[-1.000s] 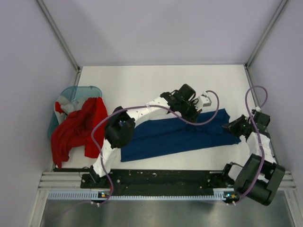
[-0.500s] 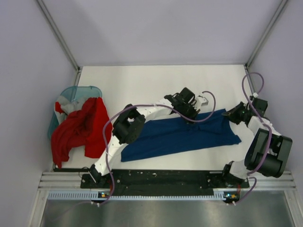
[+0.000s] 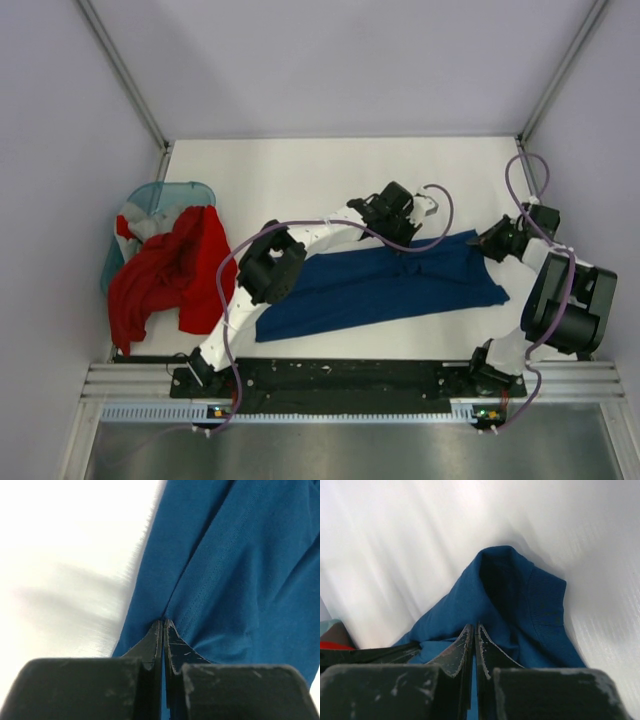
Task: Fold and stack the t-shirts
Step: Fold the other side of the tshirt into a rectangle
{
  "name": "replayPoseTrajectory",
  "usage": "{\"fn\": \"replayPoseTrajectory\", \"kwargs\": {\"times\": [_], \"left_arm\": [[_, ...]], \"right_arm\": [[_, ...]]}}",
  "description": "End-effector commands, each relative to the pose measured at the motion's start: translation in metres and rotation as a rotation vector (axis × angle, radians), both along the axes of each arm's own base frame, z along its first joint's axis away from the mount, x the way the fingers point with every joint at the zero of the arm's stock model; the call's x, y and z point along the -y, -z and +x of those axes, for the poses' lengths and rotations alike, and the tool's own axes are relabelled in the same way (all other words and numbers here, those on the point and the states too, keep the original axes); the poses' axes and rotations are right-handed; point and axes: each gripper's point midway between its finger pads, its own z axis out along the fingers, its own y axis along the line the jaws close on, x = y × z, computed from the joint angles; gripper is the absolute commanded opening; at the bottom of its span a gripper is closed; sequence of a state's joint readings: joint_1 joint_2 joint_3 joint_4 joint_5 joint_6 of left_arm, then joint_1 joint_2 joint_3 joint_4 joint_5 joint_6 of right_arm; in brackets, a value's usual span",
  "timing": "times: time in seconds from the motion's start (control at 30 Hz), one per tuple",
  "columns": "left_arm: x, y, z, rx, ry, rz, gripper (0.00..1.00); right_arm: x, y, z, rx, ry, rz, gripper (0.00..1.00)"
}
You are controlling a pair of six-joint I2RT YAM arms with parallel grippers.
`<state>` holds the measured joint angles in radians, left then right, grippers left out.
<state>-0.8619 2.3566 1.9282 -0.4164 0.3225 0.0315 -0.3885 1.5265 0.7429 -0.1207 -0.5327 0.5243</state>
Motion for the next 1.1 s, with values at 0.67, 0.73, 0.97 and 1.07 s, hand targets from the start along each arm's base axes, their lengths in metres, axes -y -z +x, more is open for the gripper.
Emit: {"fn": "replayPoseTrajectory", "kwargs": {"times": [0.67, 0.73, 0.97, 1.07], "left_arm": [[0.001, -0.086, -0.036, 0.228, 0.231, -0.010, 0.27], [0.002, -0.077, -0.066, 0.258, 0.387, 0.013, 0.26], [0.006, -0.044, -0.086, 0.302, 0.506, 0.089, 0.41], [0.013, -0.039, -0.078, 0.298, 0.483, 0.101, 0.42]], "right_arm": [[0.024, -0.020, -0.044, -0.107, 0.074, -0.273, 0.41], [0.014, -0.010, -0.056, -0.134, 0.046, -0.262, 0.41], [0.003, 0.019, -0.072, -0.210, 0.013, -0.256, 0.43], [-0.001, 0.022, -0.071, -0.208, -0.003, -0.237, 0.42]]}}
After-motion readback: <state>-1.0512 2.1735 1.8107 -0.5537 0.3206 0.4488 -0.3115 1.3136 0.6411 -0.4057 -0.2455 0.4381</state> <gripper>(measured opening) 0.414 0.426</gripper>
